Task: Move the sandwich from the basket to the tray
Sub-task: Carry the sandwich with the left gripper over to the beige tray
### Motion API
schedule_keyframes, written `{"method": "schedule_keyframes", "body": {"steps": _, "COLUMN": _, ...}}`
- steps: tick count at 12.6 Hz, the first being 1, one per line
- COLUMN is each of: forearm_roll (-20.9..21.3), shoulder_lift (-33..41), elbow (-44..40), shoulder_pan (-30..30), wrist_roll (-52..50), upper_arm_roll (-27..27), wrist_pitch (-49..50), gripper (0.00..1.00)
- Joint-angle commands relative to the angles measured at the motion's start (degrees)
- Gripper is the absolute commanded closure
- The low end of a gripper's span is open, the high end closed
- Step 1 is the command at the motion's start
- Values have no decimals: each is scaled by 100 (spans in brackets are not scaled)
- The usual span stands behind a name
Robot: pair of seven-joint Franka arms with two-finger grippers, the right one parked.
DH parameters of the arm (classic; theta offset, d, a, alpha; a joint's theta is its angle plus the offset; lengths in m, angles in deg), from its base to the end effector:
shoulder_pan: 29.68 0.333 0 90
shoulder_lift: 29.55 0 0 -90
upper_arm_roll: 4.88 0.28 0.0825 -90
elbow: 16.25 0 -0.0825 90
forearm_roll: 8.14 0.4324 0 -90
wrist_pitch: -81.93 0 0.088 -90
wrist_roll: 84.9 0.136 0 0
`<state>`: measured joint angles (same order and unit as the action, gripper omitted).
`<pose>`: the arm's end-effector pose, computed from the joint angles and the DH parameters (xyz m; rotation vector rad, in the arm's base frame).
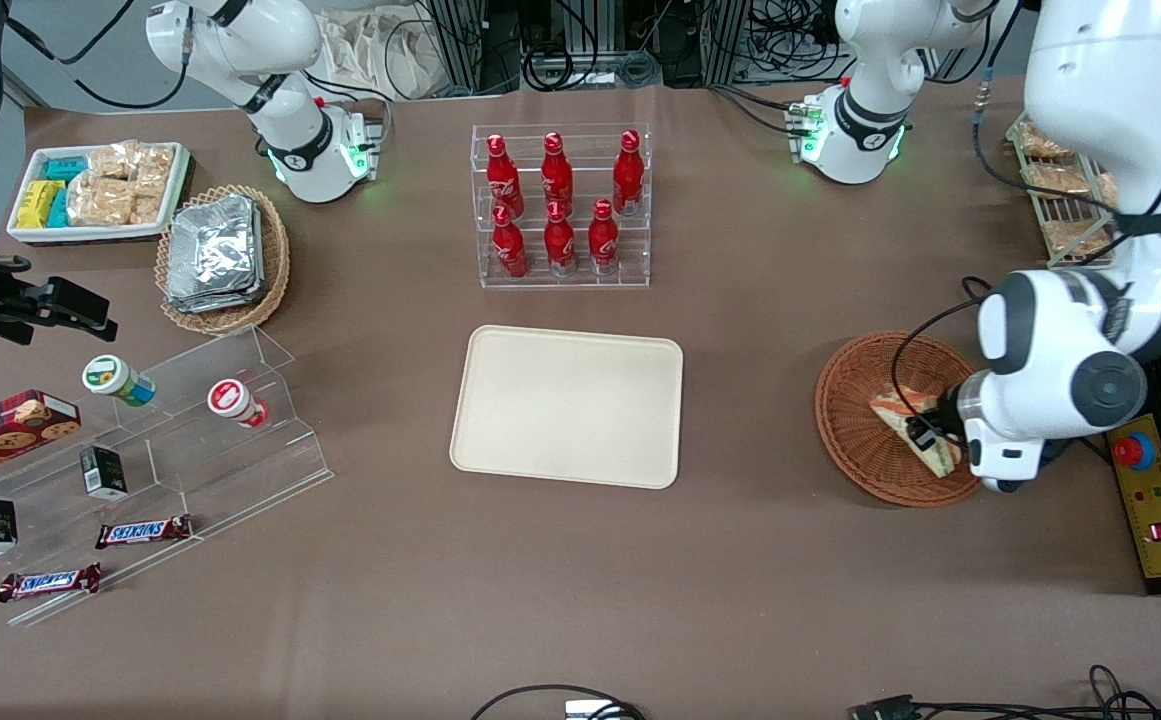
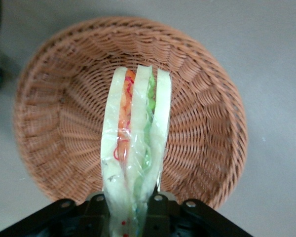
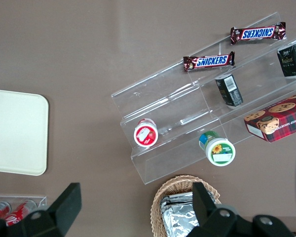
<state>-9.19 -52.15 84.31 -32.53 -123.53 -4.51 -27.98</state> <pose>0.6447 -0.0298 0.2398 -2.9002 -0.9594 0.3397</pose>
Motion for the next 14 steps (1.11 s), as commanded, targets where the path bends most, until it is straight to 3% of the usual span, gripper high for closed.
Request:
{"method": "schedule_keyframes", "body": {"steps": 1, "forearm_roll": 219, "shoulder_lift": -174, "elbow": -1350, "shoulder_pan": -180, "wrist_roll": 643, "upper_arm_roll": 7, "wrist_pitch": 1319, "gripper": 100}}
{"method": "schedule_keyframes", "body": {"steps": 5, "forearm_roll": 149, "shoulder_lift": -245, "elbow": -1838, "shoulder_pan": -742, "wrist_roll": 2935, "upper_arm_roll": -45, "wrist_pitch": 1648, "gripper": 100}}
{"method": "schedule_keyframes", "body": {"steps": 6, "forearm_roll": 114, "shoulder_lift": -262, "elbow": -1838, "shoulder_pan": -918, "wrist_roll": 3036, "upper_arm_roll": -141, "wrist_pitch": 1622, "gripper": 100}}
{"method": "schedule_keyframes", "body": {"steps": 10, "forearm_roll": 35, "shoulder_lift": -788, "elbow": -1830, "shoulder_pan": -1813, "wrist_roll": 2810, "upper_arm_roll": -327, "wrist_pitch": 1360, "gripper": 100}}
{"method": "schedule_keyframes", "body": {"steps": 14, "forearm_roll": 8, "shoulder_lift": -1448, "elbow": -1829, "shoulder_pan": -2614, "wrist_roll": 1545, "upper_arm_roll": -336, "wrist_pitch": 157, "gripper": 100}}
